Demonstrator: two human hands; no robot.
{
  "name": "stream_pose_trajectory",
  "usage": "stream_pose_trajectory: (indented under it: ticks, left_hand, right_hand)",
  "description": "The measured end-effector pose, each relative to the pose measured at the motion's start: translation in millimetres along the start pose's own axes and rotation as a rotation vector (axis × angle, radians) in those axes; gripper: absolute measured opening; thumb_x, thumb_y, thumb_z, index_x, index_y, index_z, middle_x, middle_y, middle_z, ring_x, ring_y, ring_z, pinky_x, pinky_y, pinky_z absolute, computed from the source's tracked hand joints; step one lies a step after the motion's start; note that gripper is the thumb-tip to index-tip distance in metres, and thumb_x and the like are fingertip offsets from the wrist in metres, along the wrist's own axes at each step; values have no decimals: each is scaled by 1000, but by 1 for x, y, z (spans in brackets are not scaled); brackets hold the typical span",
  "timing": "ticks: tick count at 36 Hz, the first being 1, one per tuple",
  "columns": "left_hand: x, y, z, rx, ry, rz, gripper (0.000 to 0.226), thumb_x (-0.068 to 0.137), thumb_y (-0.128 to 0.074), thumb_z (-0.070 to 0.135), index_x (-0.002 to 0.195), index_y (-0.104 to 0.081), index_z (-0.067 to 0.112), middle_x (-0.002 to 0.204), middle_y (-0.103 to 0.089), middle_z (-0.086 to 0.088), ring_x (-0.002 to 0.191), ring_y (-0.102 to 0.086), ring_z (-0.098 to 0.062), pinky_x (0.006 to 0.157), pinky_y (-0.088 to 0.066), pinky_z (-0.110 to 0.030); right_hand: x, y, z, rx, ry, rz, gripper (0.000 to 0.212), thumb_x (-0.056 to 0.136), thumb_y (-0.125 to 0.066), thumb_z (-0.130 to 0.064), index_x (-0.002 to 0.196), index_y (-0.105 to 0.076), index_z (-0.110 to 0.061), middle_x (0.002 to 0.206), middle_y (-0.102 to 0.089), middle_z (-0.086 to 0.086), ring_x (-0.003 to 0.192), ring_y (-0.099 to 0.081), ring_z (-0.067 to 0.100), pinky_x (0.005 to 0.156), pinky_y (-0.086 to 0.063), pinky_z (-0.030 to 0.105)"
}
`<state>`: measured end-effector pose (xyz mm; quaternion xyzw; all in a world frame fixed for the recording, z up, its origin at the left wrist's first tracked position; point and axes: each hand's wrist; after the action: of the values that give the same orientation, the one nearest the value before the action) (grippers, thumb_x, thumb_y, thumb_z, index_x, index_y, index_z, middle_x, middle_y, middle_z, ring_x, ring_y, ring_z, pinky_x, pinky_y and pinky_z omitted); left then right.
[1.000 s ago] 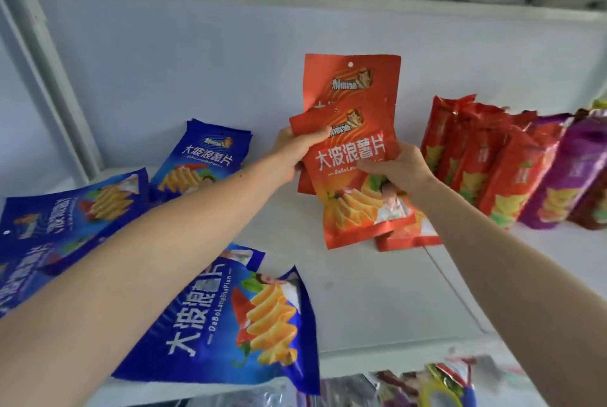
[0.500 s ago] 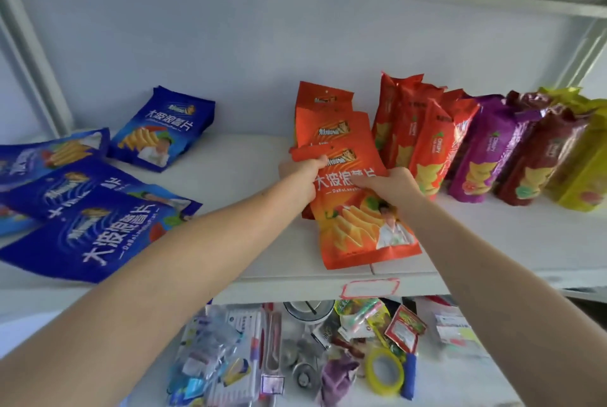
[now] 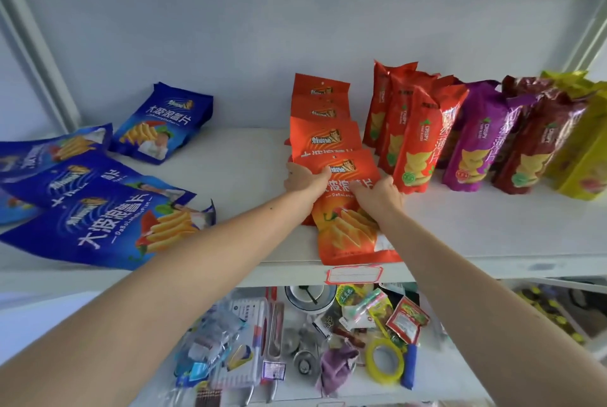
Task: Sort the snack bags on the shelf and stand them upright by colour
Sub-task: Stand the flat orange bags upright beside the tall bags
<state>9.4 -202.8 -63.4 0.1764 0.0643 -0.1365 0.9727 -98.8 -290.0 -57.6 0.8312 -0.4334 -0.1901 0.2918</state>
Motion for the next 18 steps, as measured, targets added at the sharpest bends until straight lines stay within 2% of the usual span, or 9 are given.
stream_pose_trajectory:
  ticks: [9, 13, 18]
  left_hand:
    - [21, -8, -5, -61, -133, -41, 83, 81, -68, 46, 143, -23, 14, 141, -46, -9, 125, -52, -30, 104, -45, -48]
    - [34, -5, 2, -27, -205, -43, 74, 86, -67, 42, 142, -29, 12, 141, -43, -9, 127, -50, -28, 106, -43, -44]
    - [47, -3, 3, 69, -244, -25, 78, 82, -68, 50, 140, -33, 11, 137, -50, -9, 124, -53, -28, 105, -44, -44]
  right_hand:
    - [11, -8, -6, 4, 46, 37, 76, 88, -61, -49, 143, -30, -6, 143, -43, 16, 134, -35, 36, 110, -33, 46]
    - [21, -14, -14, -2, 43, 54, 74, 89, -59, -49, 140, -31, -4, 143, -43, 16, 133, -35, 36, 108, -33, 46]
    - [28, -19, -19, -45, 54, 83, 70, 90, -57, -49, 139, -32, -5, 142, -44, 15, 133, -36, 35, 105, -35, 45]
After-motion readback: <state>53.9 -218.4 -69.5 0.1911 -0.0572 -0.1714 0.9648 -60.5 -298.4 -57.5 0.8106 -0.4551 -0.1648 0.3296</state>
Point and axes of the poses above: each hand's wrist, its own x-axis towards the middle knuckle, its own y-axis out of the back of the hand, z = x × y
